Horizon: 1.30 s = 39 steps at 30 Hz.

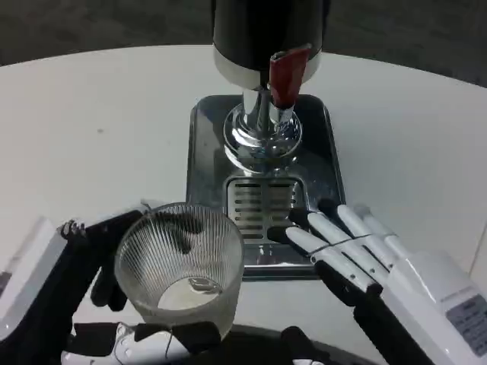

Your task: Grasp the cup under the faucet to collect the drink, then remove the cup.

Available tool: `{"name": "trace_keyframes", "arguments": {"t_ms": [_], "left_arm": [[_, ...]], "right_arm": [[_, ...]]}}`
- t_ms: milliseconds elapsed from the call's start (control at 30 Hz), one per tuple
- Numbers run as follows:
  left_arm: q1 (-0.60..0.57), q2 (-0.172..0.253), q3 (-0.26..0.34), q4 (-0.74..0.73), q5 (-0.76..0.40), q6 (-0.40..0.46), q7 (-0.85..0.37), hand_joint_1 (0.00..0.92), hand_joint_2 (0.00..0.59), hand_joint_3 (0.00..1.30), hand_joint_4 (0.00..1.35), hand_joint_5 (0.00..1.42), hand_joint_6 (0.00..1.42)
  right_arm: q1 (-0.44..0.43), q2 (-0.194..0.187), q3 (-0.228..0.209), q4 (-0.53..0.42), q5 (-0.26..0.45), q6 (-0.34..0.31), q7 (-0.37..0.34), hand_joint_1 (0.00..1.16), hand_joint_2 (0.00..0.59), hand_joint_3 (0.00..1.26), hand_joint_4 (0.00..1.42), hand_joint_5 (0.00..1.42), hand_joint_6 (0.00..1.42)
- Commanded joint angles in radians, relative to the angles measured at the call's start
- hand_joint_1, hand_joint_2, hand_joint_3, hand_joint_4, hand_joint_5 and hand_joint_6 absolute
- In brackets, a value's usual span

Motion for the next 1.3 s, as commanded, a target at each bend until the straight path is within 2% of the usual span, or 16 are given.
{"name": "trace_keyframes", "arguments": {"t_ms": [33, 200, 333, 700, 1067, 1300], "left_arm": [[-0.035, -0.028, 0.003, 0.045, 0.042, -0.021, 0.051, 0.495, 0.133, 1.02, 1.18, 1.25, 1.34], [-0.119, -0.035, -0.003, 0.116, 0.106, -0.006, 0.093, 0.495, 0.133, 1.02, 1.18, 1.25, 1.34], [-0.195, -0.034, -0.020, 0.175, 0.162, 0.000, 0.127, 0.495, 0.133, 1.02, 1.18, 1.25, 1.35], [-0.446, -0.032, -0.130, 0.460, 0.352, 0.021, 0.301, 0.495, 0.132, 1.02, 1.18, 1.25, 1.36], [-0.669, -0.007, -0.244, 0.730, 0.438, 0.070, 0.429, 0.495, 0.132, 1.02, 1.18, 1.25, 1.36], [-0.781, -0.017, -0.335, 0.923, 0.473, 0.069, 0.539, 0.499, 0.130, 1.02, 1.18, 1.25, 1.36]], "right_arm": [[-0.024, 0.005, -0.023, 0.003, -0.021, 0.004, -0.004, 0.43, 0.460, 0.16, 0.07, 0.01, 0.00], [-0.060, -0.003, -0.055, 0.017, -0.023, 0.008, -0.001, 0.43, 0.467, 0.16, 0.07, 0.01, 0.00], [-0.043, 0.004, -0.061, 0.005, -0.030, 0.006, -0.002, 0.44, 0.470, 0.16, 0.07, 0.01, 0.00], [0.040, 0.060, -0.048, -0.017, -0.080, 0.005, -0.020, 0.44, 0.472, 0.16, 0.07, 0.02, 0.00], [0.080, 0.078, -0.051, -0.022, -0.084, -0.001, -0.023, 0.46, 0.465, 0.16, 0.07, 0.03, 0.00], [0.093, 0.083, -0.047, -0.021, -0.086, -0.005, -0.021, 0.46, 0.463, 0.16, 0.07, 0.04, 0.00]]}}
